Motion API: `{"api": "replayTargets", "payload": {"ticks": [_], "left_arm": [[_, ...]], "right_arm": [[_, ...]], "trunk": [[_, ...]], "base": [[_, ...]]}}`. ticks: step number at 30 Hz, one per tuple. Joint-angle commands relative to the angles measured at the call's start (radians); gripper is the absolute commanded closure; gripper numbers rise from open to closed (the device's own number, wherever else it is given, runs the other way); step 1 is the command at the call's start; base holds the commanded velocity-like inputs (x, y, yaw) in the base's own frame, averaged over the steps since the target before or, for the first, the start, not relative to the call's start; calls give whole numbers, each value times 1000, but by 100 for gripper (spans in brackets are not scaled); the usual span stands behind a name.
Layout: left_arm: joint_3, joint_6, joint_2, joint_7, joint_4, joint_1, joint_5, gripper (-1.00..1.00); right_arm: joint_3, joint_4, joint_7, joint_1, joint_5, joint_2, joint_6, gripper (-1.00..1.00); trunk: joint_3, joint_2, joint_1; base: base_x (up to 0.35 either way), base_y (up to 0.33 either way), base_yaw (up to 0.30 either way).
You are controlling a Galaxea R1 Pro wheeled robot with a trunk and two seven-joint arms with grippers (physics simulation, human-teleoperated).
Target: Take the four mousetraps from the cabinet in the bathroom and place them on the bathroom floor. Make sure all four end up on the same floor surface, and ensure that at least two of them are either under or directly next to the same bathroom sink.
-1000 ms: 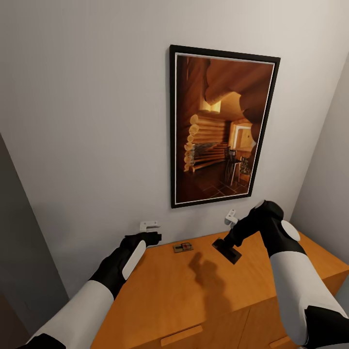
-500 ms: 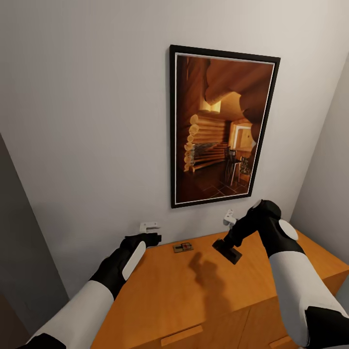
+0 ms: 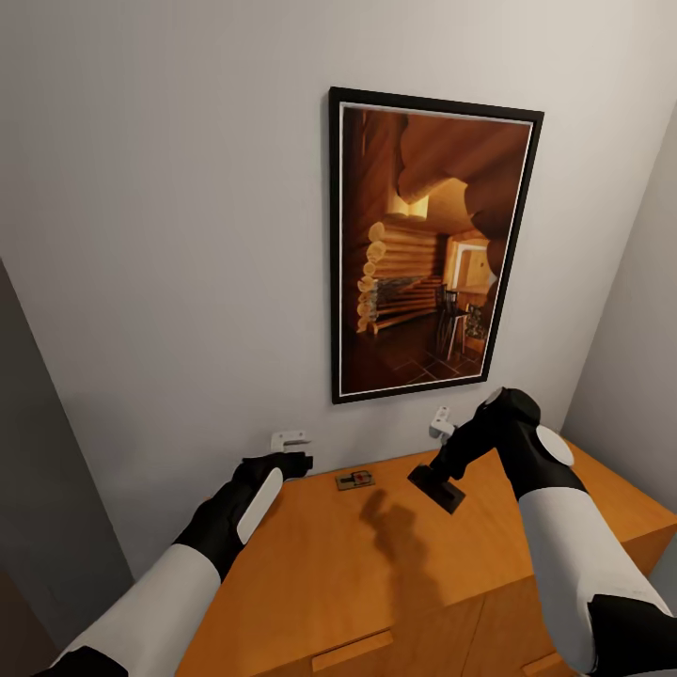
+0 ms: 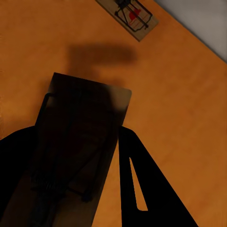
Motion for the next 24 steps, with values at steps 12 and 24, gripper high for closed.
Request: {"api": "replayTargets", "payload": {"ticks": [12, 24], "left_arm": [[-3, 2, 2, 9, -1, 0, 10, -100], [-2, -54, 12, 21, 4, 1, 8, -100]], "right_arm": [[-4, 7, 2, 0, 10, 1, 12, 100], [-4, 24, -1, 1, 11, 1, 4, 100]], "trunk": [[-1, -1, 0], [-1, -1, 0]], "base": [[0, 0, 0], [0, 0, 0]]}}
